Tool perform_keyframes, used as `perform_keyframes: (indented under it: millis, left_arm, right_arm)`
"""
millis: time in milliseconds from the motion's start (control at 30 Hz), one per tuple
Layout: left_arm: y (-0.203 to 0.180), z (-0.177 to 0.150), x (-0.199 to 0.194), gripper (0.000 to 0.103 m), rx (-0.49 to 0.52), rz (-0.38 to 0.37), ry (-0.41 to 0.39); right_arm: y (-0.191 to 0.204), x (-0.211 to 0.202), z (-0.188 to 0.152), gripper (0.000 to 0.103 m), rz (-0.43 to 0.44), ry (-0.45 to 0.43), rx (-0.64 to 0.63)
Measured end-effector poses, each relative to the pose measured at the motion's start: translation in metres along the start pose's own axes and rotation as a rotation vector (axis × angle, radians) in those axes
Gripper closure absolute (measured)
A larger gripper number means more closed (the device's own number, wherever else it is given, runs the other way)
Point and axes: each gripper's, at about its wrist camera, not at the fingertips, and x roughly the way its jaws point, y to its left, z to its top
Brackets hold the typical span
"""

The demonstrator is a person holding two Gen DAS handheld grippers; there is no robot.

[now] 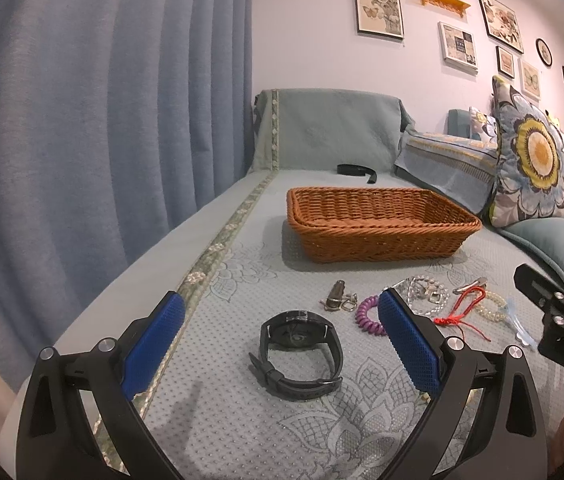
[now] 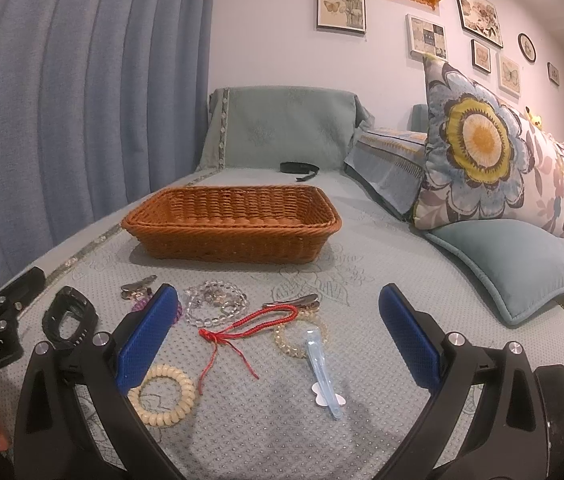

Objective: Organize jewelry

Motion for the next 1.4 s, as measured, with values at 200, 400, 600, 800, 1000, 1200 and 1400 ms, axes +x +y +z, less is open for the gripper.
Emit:
perform_keyframes:
  millis: [200, 400, 600, 800, 1000, 1200, 1400]
  left_arm:
    - [0.033, 0.009, 0.013, 0.009, -0.097, -0.057, 0.075]
    - [0.064, 0.012, 0.025, 0.015, -0.163, -0.085, 0.157]
    - [0.080, 0.004, 0.048, 0.030, -0.272, -0.222, 0.266]
    - [0.051, -0.010, 0.069, 0.059, -0.188, -0.277, 0.355]
    - [0.040, -0.019, 0.084, 0.060, -0.189, -0.276, 0.413]
    - [0.037, -0.023, 0.093, 0.067, -0.202, -0.253, 0.439]
    - [0.040, -0.022, 0.093, 0.068, -0.209, -0.253, 0.443]
  right_arm:
    - [0.000, 0.007, -0.003, 0.026, 0.062, 0.106, -0.002]
    - [0.013, 0.010, -0.013, 0.045, 0.162, 0.203, -0.037]
    - [0.027, 0.022, -0.023, 0.059, 0.222, 0.342, -0.061]
    - [0.035, 0.035, -0.033, 0.062, 0.246, 0.429, -0.102]
    - [0.042, 0.042, -0.039, 0.069, 0.245, 0.462, -0.115]
    - [0.053, 0.041, -0.041, 0.078, 0.257, 0.474, -0.160]
    - [0.052, 0.032, -0.041, 0.079, 0.312, 0.493, -0.139]
